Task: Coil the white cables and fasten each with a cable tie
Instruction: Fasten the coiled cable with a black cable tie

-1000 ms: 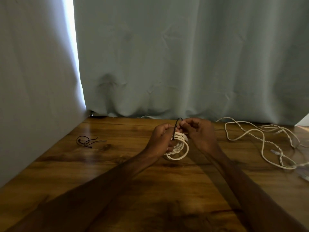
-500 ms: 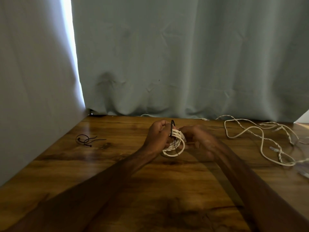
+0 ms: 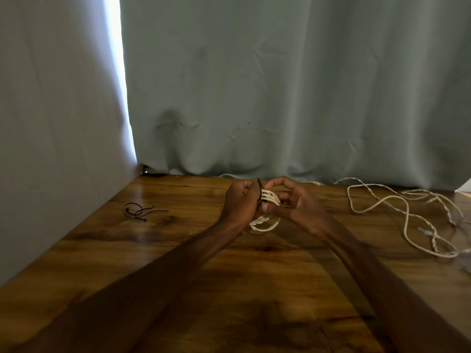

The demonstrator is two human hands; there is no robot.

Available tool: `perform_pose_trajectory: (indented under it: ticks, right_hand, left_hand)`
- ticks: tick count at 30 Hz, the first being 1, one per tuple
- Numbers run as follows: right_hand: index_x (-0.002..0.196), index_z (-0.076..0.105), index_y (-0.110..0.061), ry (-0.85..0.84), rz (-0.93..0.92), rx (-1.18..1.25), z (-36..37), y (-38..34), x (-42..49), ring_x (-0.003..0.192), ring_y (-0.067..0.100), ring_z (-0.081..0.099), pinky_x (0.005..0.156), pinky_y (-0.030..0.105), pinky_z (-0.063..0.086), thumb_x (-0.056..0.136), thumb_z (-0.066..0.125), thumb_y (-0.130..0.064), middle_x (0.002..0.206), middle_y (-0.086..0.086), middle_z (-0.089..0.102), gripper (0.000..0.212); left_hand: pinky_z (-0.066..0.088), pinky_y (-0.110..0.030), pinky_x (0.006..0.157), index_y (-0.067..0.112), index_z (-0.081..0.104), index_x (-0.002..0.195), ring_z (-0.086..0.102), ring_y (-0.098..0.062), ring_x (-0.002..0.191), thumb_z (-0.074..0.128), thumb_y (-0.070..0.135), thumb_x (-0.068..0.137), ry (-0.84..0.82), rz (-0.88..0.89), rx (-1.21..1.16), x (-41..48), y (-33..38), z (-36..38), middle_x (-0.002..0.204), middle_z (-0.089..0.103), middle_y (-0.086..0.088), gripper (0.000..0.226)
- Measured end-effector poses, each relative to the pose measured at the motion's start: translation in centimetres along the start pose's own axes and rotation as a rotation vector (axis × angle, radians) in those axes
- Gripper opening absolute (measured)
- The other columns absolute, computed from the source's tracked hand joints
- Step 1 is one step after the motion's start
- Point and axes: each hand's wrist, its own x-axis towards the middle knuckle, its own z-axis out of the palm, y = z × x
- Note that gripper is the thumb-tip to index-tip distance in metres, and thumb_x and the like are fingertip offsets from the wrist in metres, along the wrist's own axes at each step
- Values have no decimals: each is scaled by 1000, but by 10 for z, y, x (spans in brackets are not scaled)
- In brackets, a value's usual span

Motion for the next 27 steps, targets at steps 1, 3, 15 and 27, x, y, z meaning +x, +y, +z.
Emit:
perform_pose_trajectory:
  ticks: [1, 3, 15, 27]
  right_hand:
    - [121, 58, -8, 11, -30, -9, 1, 0, -1, 93, 34, 76, 83, 42, 62, 87, 75, 1, 102, 17, 77, 39]
    - [119, 56, -8, 37, -71, -40, 4, 0, -2, 91, 37, 76, 83, 49, 62, 88, 76, -3, 101, 17, 77, 37]
    - [107, 64, -17, 60, -217, -336, 13, 7, -3, 94, 16, 73, 84, 38, 62, 82, 79, 2, 103, -5, 74, 34]
    - [104, 80, -27, 202, -333, -572, 23, 8, -2, 96, -3, 69, 85, 15, 50, 87, 80, -22, 101, -19, 76, 19]
  left_hand:
    - [42, -27, 51, 18, 59, 64, 54, -12, 49, 50, 18, 103, 5, 8, 20, 1, 0, 0, 50, 57, 8, 40]
    - [40, -26, 50, 16, 60, 66, 52, -11, 47, 49, 19, 104, 2, 7, 18, 1, -1, 0, 51, 56, 6, 40]
    - [46, -37, 63, 0, 68, 80, 62, -25, 66, 47, 22, 99, 23, -93, -1, 10, -9, -3, 72, 66, -20, 36]
    - [37, -29, 56, 1, 63, 74, 52, -21, 57, 44, 18, 102, 18, -79, 32, 15, -14, -7, 65, 57, -16, 38]
